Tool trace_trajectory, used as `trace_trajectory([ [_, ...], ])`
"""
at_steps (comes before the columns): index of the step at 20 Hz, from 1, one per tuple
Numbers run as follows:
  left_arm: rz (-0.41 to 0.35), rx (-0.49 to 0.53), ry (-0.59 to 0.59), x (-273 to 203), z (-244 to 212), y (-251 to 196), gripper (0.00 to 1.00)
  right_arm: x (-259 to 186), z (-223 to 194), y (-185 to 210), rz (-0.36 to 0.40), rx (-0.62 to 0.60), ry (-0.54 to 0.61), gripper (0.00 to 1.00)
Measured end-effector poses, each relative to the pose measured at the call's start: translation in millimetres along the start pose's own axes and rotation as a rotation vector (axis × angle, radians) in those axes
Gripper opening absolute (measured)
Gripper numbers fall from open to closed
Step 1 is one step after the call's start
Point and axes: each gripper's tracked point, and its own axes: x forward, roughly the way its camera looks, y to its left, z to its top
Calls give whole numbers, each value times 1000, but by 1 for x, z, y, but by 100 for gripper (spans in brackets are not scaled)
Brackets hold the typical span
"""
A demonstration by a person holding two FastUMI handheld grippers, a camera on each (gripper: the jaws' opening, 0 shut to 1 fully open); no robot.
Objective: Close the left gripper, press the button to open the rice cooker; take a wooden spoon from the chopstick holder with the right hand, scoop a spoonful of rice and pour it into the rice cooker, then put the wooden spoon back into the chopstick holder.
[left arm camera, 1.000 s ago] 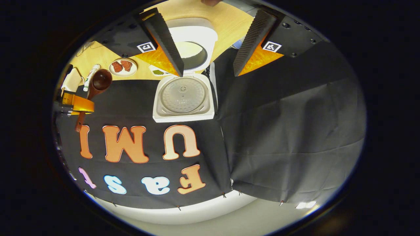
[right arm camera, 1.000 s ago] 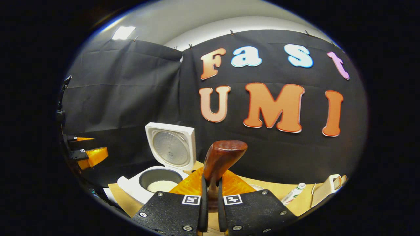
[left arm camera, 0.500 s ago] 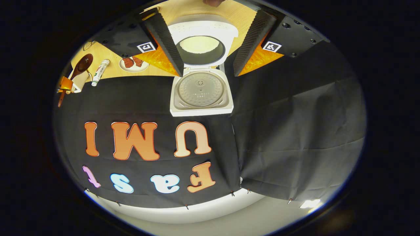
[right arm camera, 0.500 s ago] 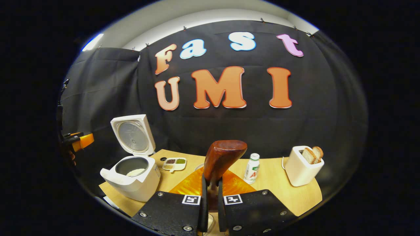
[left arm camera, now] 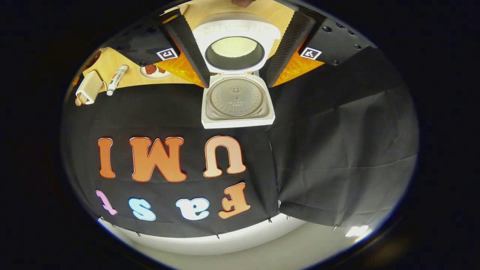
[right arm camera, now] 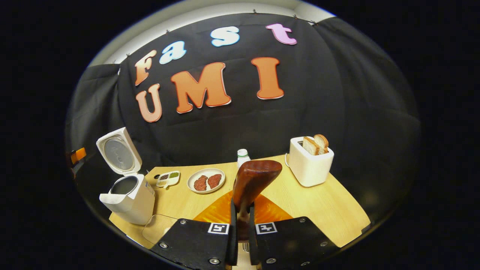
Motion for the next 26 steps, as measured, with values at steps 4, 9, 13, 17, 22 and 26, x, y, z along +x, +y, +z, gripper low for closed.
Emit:
trace_trajectory([
  [4, 24, 6, -23, 4, 11, 4, 100, 5, -28, -24, -54, 73, 34, 12],
  [9, 68, 4, -63, 9, 27, 17, 100, 13, -53, -44, -89, 136, 59, 12],
  [13, 94, -6, -92, 19, 46, 26, 100, 22, -78, -50, -86, 221, 94, 12],
  [17, 101, -7, -119, 28, 64, 31, 100, 28, -94, -53, -83, 264, 104, 12],
  [22, 31, -69, -107, 48, 85, 22, 100, 32, -106, -55, -66, 272, 119, 16],
  [26, 7, -83, -96, 69, 103, 22, 100, 28, -96, -63, -83, 267, 86, 27],
])
